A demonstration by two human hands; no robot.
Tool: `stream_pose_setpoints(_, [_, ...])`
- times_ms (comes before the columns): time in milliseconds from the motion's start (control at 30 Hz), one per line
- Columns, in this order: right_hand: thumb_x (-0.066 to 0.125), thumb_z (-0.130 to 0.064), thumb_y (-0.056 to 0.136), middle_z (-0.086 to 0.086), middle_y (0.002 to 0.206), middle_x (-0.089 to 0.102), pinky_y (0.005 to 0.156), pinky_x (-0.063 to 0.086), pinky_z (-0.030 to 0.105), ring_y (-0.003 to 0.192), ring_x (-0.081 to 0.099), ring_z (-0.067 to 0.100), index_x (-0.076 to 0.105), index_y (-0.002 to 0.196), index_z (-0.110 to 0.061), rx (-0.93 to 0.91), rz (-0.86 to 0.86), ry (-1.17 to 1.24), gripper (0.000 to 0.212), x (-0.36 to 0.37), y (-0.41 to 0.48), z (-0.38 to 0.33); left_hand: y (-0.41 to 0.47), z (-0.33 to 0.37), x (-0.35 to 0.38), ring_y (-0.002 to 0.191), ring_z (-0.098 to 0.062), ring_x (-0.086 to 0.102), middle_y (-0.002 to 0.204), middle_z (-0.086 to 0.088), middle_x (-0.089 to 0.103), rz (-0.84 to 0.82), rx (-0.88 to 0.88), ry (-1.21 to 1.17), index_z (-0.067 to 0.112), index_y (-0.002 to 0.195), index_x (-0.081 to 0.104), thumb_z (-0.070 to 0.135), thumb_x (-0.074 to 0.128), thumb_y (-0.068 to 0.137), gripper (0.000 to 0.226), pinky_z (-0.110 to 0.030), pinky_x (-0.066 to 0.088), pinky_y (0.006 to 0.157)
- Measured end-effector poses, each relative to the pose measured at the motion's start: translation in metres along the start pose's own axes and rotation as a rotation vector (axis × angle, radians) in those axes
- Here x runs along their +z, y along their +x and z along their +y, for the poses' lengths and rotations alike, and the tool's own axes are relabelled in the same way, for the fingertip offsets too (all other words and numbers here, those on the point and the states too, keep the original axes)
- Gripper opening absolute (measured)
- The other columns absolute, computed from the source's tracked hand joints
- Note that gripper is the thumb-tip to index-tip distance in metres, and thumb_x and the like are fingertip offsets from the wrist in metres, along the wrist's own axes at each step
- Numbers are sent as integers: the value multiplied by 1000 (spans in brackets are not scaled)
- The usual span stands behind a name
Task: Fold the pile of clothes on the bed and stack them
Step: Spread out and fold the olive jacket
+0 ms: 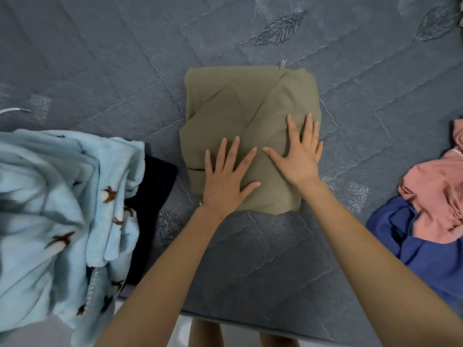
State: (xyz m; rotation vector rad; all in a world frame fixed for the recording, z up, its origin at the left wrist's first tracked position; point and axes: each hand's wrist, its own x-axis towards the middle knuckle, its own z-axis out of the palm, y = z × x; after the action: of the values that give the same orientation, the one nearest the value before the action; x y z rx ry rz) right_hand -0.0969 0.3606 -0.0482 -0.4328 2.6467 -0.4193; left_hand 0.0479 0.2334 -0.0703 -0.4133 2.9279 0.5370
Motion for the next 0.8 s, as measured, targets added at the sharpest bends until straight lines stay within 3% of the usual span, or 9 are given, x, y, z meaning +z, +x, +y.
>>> stream_pose_setpoints(133, [49, -70, 87, 5, 164, -15, 120, -1, 56, 150, -16, 25, 2, 156, -38, -16, -88, -59, 90, 14, 3, 6, 6, -12, 18, 149, -32, 12, 163, -7, 16, -118, -47, 7, 36, 153, 25, 76, 28, 86, 78, -68, 9, 112])
stream_pose_setpoints(233, [56, -66, 86, 7, 165, -7, 121, 2, 51, 151, -9, 26, 13, 156, -34, -42, -35, 36, 88, 13, 6, 7, 5, -14, 15, 149, -33, 12, 163, -10, 15, -88, -80, 5, 34, 154, 24, 74, 31, 87, 78, -67, 8, 113])
stream_pose_setpoints(333, [67, -56, 84, 11, 163, 6, 120, 11, 47, 150, 4, 29, 24, 154, -25, -23, 161, 206, 88, 2, 9, 12, -7, -16, 7, 150, -33, 3, 163, -14, 2, 32, -344, -111, 30, 156, 13, 69, 41, 90, 81, -54, -3, 116])
stream_pose_setpoints(433, [76, -53, 76, 7, 162, 16, 122, 14, 41, 149, 16, 23, 10, 157, -18, 191, 95, 559, 110, -7, 22, 20, -20, -19, 0, 148, -33, 8, 162, -19, 5, 95, -643, -403, 15, 156, 4, 61, 53, 89, 95, -50, 4, 121])
stream_pose_setpoints(500, [79, -55, 68, 4, 157, 30, 119, 27, 40, 143, 33, 19, 8, 156, -12, 337, 27, 782, 121, -13, 31, 21, -22, -18, -5, 145, -32, 16, 159, -18, 15, 115, -707, -569, 7, 155, 5, 55, 59, 89, 98, -45, 12, 121])
stream_pose_setpoints(533, [79, -52, 68, 5, 153, 38, 115, 34, 38, 137, 42, 17, 14, 154, -10, 379, 2, 850, 116, -15, 34, 22, -22, -16, -6, 144, -31, 18, 158, -15, 19, 120, -721, -623, 7, 155, 5, 53, 61, 88, 99, -41, 13, 119])
stream_pose_setpoints(600, [79, -35, 79, 5, 134, 57, 99, 49, 29, 115, 60, 14, 38, 141, -7, 422, -55, 939, 79, -18, 37, 21, -19, -12, -9, 142, -27, 20, 156, -11, 24, 99, -754, -730, 9, 154, 9, 53, 69, 83, 103, -37, 16, 118])
stream_pose_setpoints(700, [74, -18, 86, -2, 101, 67, 71, 54, 17, 86, 66, 7, 56, 122, -7, 435, -91, 1038, 41, -21, 31, 20, -13, -10, -13, 139, -21, 26, 151, -8, 26, 8, -768, -861, 10, 152, 11, 48, 80, 75, 110, -33, 23, 115])
stream_pose_setpoints(800, [75, -12, 85, 3, 101, 71, 82, 57, 29, 91, 69, 17, 63, 114, -6, 460, -54, 1126, 32, -27, 20, 22, -8, -14, -19, 125, -13, 41, 141, -4, 38, -70, -707, -1009, 11, 144, 18, 26, 80, 79, 91, -27, 34, 107])
